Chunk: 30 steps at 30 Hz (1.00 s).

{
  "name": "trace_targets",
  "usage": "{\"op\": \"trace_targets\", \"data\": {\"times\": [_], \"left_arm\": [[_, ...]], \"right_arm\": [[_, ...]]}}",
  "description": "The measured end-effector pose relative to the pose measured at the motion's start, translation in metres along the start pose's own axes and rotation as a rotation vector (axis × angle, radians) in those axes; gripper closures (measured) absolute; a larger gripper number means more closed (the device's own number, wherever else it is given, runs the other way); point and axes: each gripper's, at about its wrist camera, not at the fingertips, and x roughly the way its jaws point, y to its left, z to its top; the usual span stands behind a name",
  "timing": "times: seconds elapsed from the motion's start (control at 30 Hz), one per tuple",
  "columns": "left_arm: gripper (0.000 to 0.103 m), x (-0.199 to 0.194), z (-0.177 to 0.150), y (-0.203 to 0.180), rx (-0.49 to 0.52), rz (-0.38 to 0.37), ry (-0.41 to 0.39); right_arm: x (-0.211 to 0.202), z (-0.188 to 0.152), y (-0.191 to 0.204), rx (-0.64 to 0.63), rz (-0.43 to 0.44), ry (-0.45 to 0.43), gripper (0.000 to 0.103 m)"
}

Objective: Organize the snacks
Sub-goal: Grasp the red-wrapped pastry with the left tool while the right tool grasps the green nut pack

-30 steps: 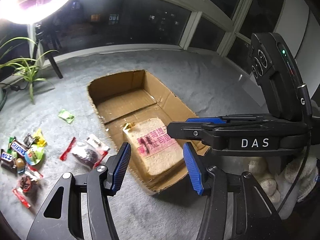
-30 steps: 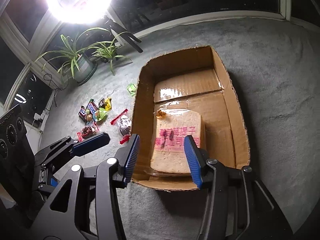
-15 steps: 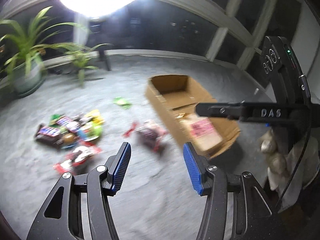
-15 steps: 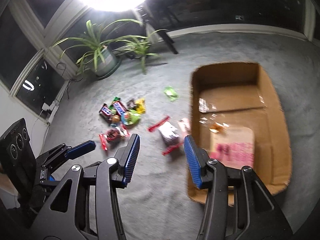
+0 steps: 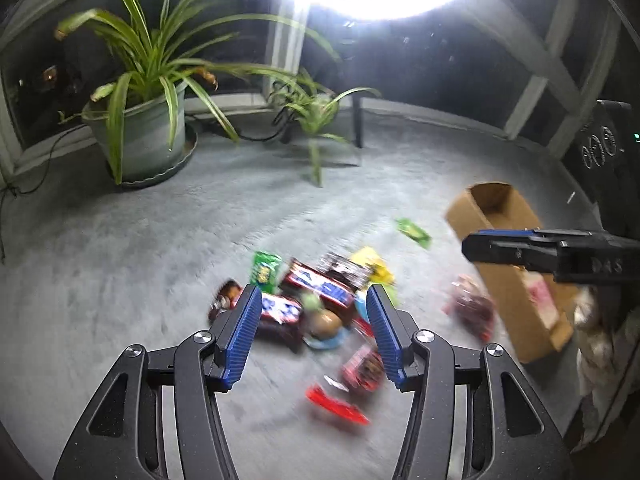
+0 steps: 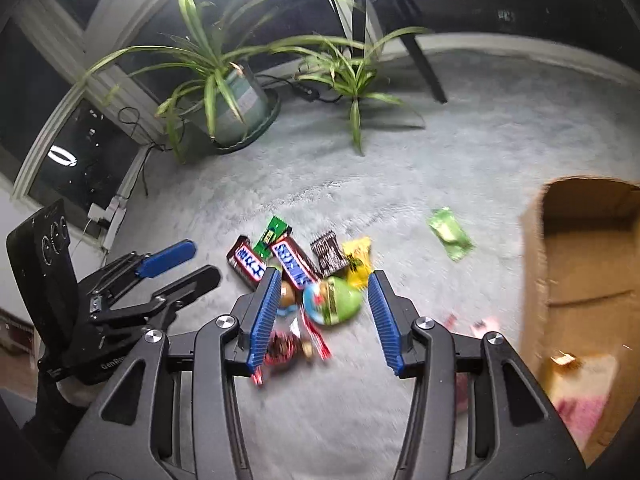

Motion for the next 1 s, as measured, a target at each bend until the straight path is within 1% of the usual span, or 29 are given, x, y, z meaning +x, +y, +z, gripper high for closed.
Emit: {"op": "trace_targets", "data": {"times": [0.07, 0.1, 0.17, 0.23, 0.3, 0.4, 0.47, 0.57, 0.6, 0.67, 0.73, 0.77, 0.83, 0.9, 1.0], "left_arm": [[0.056, 0.02, 0.008, 0.007, -0.018, -0.025, 0.038], [0.06, 0.028, 0.009, 0.008, -0.022, -0.033, 0.053], [0.066, 0.044, 0.014, 0.01, -0.027, -0.037, 0.083], [0.067, 0.056, 0.018, 0.015, -0.041, -0.041, 0.102], [0.07, 0.067, 0.021, 0.02, -0.062, -0.044, 0.118], [0.072, 0.078, 0.025, 0.023, -0.067, -0.055, 0.14], [0.074, 0.085, 0.026, 0.022, -0.054, -0.061, 0.158], [0.074, 0.098, 0.021, 0.017, -0.015, -0.068, 0.212], [0.073, 0.099, 0.019, 0.017, -0.006, -0.067, 0.223], [0.073, 0.096, 0.014, 0.019, -0.006, -0.086, 0.218], [0.073, 0.089, 0.008, 0.02, 0.01, -0.094, 0.217], [0.073, 0.086, 0.005, 0.021, 0.023, -0.097, 0.217], [0.074, 0.079, -0.003, 0.023, 0.035, -0.103, 0.217], [0.074, 0.074, -0.01, 0.026, 0.048, -0.087, 0.231], [0.074, 0.067, -0.025, 0.026, 0.1, -0.052, 0.237]], "right_arm": [[0.023, 0.006, -0.002, 0.019, 0.006, 0.036, 0.056], [0.031, 0.007, -0.003, 0.022, 0.002, 0.048, 0.062], [0.048, 0.012, -0.006, 0.03, -0.006, 0.075, 0.068], [0.059, 0.016, -0.01, 0.044, -0.014, 0.09, 0.069], [0.069, 0.019, -0.013, 0.062, -0.007, 0.1, 0.07], [0.081, 0.024, -0.011, 0.054, -0.013, 0.117, 0.07], [0.089, 0.023, -0.006, 0.026, -0.03, 0.132, 0.071], [0.1, 0.018, -0.001, -0.008, -0.047, 0.16, 0.073], [0.101, 0.015, 0.001, -0.018, -0.04, 0.161, 0.075], [0.101, 0.007, 0.005, -0.051, -0.04, 0.185, 0.075], [0.1, -0.004, 0.013, -0.125, -0.061, 0.202, 0.075], [0.101, -0.012, 0.016, -0.167, -0.086, 0.218, 0.075], [0.098, -0.023, 0.018, -0.201, -0.098, 0.222, 0.075], [0.094, -0.03, 0.019, -0.227, -0.116, 0.227, 0.075], [0.088, -0.041, 0.015, -0.248, -0.136, 0.227, 0.075]]}}
